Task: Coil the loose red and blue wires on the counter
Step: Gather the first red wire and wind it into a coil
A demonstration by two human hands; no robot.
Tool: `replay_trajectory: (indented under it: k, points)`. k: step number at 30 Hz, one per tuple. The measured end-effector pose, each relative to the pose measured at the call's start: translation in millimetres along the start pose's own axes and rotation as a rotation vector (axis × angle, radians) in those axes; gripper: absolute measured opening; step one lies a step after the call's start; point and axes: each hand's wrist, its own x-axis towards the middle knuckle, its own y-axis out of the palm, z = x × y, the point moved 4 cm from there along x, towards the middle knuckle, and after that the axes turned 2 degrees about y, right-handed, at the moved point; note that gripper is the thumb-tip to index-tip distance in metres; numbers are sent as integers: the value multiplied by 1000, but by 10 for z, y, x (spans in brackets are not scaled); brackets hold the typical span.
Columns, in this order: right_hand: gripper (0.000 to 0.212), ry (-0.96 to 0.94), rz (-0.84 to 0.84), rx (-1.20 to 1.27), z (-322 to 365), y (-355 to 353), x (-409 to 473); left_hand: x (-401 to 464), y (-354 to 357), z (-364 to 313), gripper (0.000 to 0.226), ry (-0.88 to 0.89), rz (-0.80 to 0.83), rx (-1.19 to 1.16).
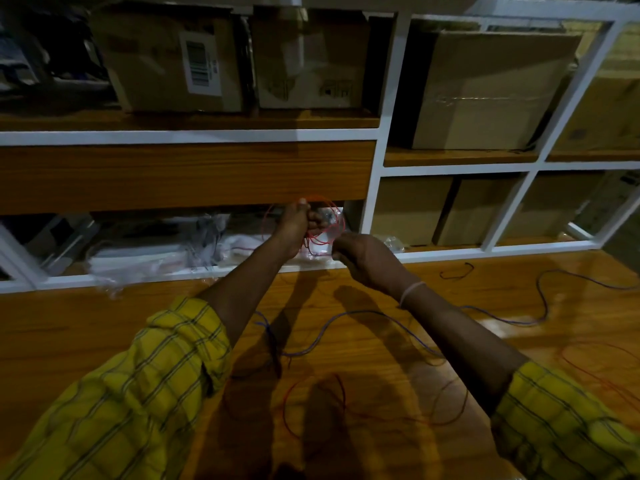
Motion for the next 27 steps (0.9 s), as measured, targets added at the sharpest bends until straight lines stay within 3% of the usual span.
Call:
replay_trajectory:
  k: [5,9,11,18,20,22,24,27]
  points:
    - [17,88,-108,132,30,-177,137,-70,96,-24,30,97,181,240]
    - [14,348,-193,149,-233,-255,159,-140,160,47,41,107,404,381]
    - [14,389,-214,161,-325,-294,120,-179,169,71,36,91,489,383]
    - [17,432,-224,272,-463,-232,-49,-180,119,42,45,5,530,534]
    - [41,420,-160,406,-455,-265,-94,-183,109,38,39,-44,554,487]
    - [81,423,10,527,-476,-229,-125,-200,100,26,35,-74,592,448]
    - [106,434,151,559,-514,-156,-153,-210,109,22,33,-95,634,416]
    - [93,449,230,694,-513,-104,-155,-256,157,-8,28,-129,677,307]
